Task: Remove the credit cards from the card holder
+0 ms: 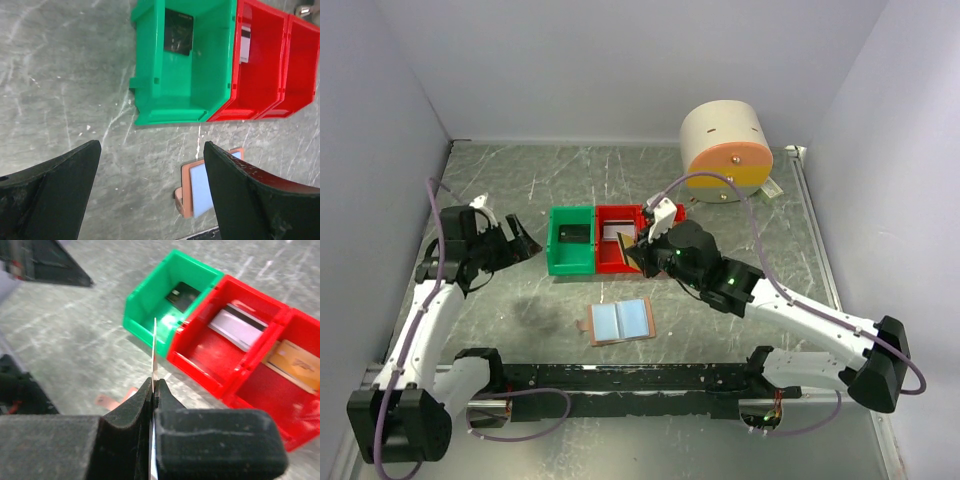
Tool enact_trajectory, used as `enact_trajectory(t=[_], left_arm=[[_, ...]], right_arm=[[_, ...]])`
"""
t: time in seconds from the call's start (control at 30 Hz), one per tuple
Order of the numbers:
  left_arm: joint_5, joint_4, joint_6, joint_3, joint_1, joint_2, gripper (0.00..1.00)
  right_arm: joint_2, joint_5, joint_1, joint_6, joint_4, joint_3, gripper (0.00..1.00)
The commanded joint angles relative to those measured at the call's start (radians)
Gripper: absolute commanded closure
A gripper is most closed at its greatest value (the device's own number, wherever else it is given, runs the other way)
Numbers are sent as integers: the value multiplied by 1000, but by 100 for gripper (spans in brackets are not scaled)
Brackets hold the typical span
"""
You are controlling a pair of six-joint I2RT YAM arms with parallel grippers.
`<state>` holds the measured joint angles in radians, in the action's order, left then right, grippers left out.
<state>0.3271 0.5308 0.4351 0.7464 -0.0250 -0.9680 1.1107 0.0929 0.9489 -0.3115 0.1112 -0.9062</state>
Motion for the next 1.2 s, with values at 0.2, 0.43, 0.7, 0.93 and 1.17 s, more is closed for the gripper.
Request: enact_trajectory(t=[0.2,0.43,0.7,0.93,1.17], left_arm=[[-112,-61,-105,-6,48,231,5],[-113,-62,-99,-32,48,273,5],[-94,-70,-105,-36,48,264,6],[-103,-71,-111,-36,48,258,7],[-110,-72,-112,-38,48,261,7]], right_arm=[[81,463,44,405,68,8,100],[165,401,-105,458,88,-21,100],[252,297,-150,771,1,43,100],[352,271,-174,945,-125,72,100],[436,180,-212,1071,-187,62,100]])
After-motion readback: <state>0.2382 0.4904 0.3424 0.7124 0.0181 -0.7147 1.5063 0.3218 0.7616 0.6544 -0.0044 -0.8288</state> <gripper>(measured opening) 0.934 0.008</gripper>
